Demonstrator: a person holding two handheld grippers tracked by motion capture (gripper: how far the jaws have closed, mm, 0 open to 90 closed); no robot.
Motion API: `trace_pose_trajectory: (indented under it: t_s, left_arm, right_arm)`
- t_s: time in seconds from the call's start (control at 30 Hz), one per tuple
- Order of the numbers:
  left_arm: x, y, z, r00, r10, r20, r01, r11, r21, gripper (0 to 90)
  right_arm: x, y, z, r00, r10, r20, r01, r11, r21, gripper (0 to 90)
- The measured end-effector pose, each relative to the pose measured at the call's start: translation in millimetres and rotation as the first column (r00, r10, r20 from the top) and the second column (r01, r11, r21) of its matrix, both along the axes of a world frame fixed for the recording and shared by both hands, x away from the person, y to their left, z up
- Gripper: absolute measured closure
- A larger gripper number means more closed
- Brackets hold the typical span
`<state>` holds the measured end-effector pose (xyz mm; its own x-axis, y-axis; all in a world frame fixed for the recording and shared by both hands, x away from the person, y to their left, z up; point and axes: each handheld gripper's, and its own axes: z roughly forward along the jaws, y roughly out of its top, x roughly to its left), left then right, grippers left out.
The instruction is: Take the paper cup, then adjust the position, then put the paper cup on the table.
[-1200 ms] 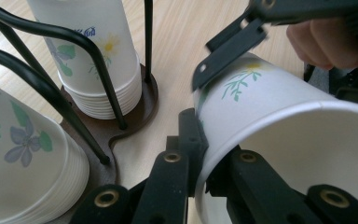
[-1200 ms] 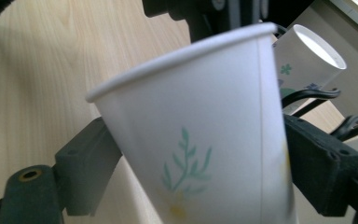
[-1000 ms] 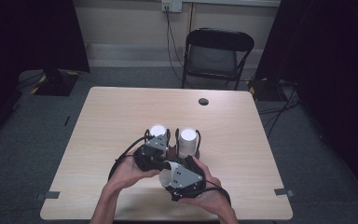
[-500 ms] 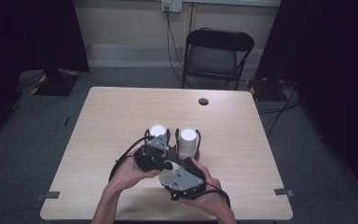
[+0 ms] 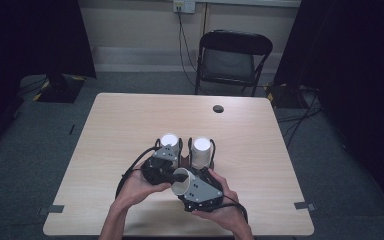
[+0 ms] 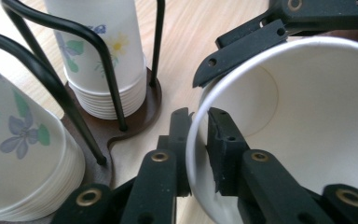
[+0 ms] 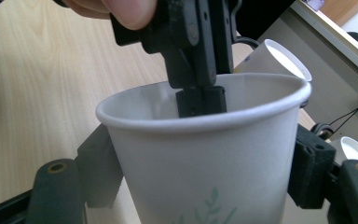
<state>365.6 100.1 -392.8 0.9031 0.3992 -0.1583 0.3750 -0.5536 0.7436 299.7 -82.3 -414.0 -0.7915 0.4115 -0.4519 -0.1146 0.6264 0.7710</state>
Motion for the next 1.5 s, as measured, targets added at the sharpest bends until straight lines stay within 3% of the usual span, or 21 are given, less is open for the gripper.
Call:
trace_pose_trajectory:
  t_s: [0.13, 0.47, 0.53, 0.67, 0.73, 0.83, 0.97, 1.2, 1.4, 1.5]
  left_arm:
    - [-0.3, 2.9, -0.4, 0.9999, 0.017, 0.003, -0.017, 0.9997, -0.017, 75.4]
    - [-6.4, 8.7, -3.0, 0.9959, 0.053, 0.074, -0.048, 0.9967, -0.066, 62.5]
    - [-9.5, 9.1, -4.2, 0.9916, 0.072, 0.108, -0.064, 0.9952, -0.075, 58.5]
    - [-11.4, 12.3, -4.9, 0.9850, 0.103, 0.138, -0.088, 0.9895, -0.115, 50.3]
    - [-12.0, 14.4, -3.6, 0.9832, 0.104, 0.150, -0.087, 0.9894, -0.116, 49.1]
    - [-14.6, 17.9, -3.3, 0.9787, 0.125, 0.162, -0.101, 0.9834, -0.151, 46.3]
    - [-14.9, 21.1, -5.6, 0.9717, 0.167, 0.168, -0.139, 0.9768, -0.163, 42.3]
    - [-19.8, 31.9, -7.9, 0.9664, 0.194, 0.168, -0.159, 0.9667, -0.200, 38.6]
    - [-27.3, 46.4, -10.7, 0.9534, 0.238, 0.186, -0.195, 0.9552, -0.223, 36.6]
    - [-28.7, 52.7, -14.0, 0.9501, 0.236, 0.203, -0.186, 0.9530, -0.239, 33.5]
  right_arm:
    - [1.3, -1.6, -0.5, 1.0000, -0.008, -0.002, 0.008, 0.9999, 0.014, 26.3]
    - [1.5, -11.8, -3.5, 0.9976, -0.050, -0.047, 0.054, 0.9954, 0.079, 26.9]
    - [2.2, -14.1, -3.6, 0.9968, -0.052, -0.061, 0.057, 0.9937, 0.096, 27.0]
    - [3.0, -17.6, -5.3, 0.9935, -0.054, -0.100, 0.067, 0.9896, 0.128, 27.1]
    - [3.8, -19.0, -7.1, 0.9917, -0.068, -0.110, 0.082, 0.9880, 0.131, 27.1]
    - [6.4, -23.1, -10.4, 0.9884, -0.080, -0.130, 0.098, 0.9850, 0.142, 27.3]
    - [7.8, -26.9, -12.7, 0.9824, -0.093, -0.162, 0.120, 0.9796, 0.162, 27.5]
    - [10.2, -31.1, -17.5, 0.9731, -0.112, -0.201, 0.151, 0.9702, 0.190, 27.9]
    - [10.9, -43.8, -18.6, 0.9645, -0.140, -0.224, 0.194, 0.9500, 0.244, 28.4]
    - [11.6, -48.3, -18.6, 0.9613, -0.144, -0.235, 0.206, 0.9422, 0.265, 28.6]
